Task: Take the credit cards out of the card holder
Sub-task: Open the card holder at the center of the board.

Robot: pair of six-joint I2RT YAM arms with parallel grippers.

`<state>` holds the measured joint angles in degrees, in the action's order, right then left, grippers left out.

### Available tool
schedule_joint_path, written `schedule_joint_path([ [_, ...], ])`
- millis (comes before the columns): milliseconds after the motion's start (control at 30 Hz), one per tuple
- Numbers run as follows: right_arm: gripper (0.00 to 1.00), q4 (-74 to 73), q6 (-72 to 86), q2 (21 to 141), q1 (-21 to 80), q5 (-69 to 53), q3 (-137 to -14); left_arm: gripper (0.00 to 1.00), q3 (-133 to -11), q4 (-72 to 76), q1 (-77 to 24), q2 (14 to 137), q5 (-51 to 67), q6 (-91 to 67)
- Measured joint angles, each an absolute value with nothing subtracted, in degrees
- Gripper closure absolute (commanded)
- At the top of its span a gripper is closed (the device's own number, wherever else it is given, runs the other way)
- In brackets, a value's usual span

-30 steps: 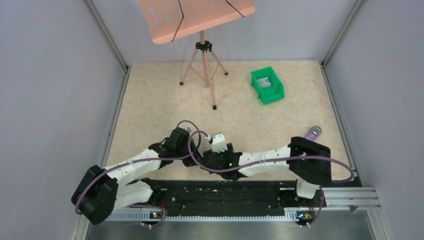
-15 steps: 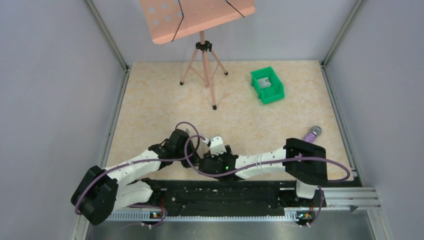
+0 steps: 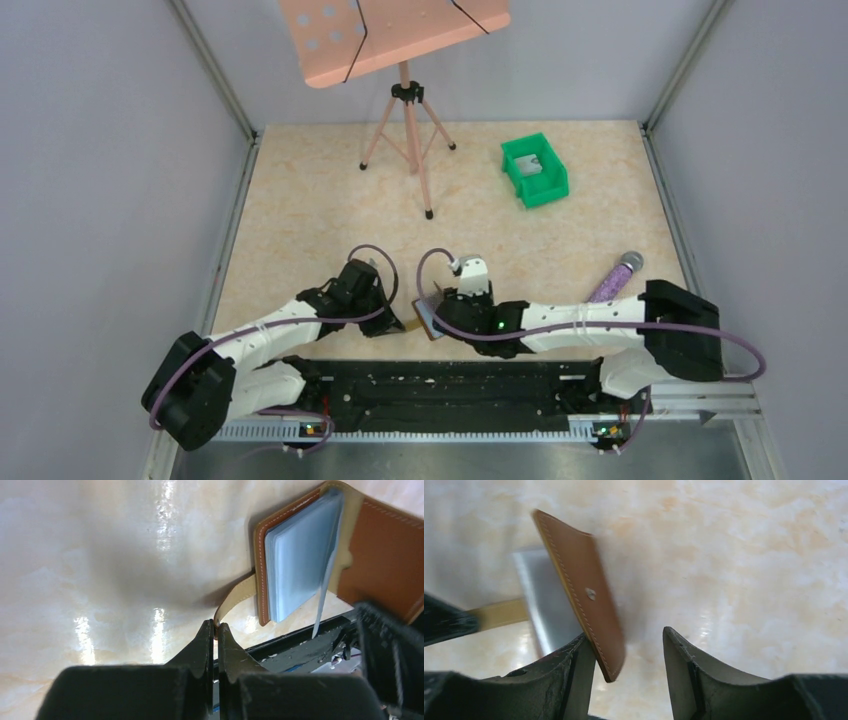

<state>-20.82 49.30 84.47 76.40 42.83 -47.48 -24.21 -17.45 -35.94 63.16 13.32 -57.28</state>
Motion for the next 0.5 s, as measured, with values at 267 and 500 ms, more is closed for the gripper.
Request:
schedule_joint_path([
  [267,0.56,-18.79,50.81,72.71,70.7,39.55,-34.54,1.0,-24.21,-18.33,-35.94,63.18,12.36,-56.73],
  [500,0.59,-12.99,51.64,65.1,65.58,33.87,-26.72,1.0,-24.64,-18.76,-35.94,63.55,12.29,-55.51],
])
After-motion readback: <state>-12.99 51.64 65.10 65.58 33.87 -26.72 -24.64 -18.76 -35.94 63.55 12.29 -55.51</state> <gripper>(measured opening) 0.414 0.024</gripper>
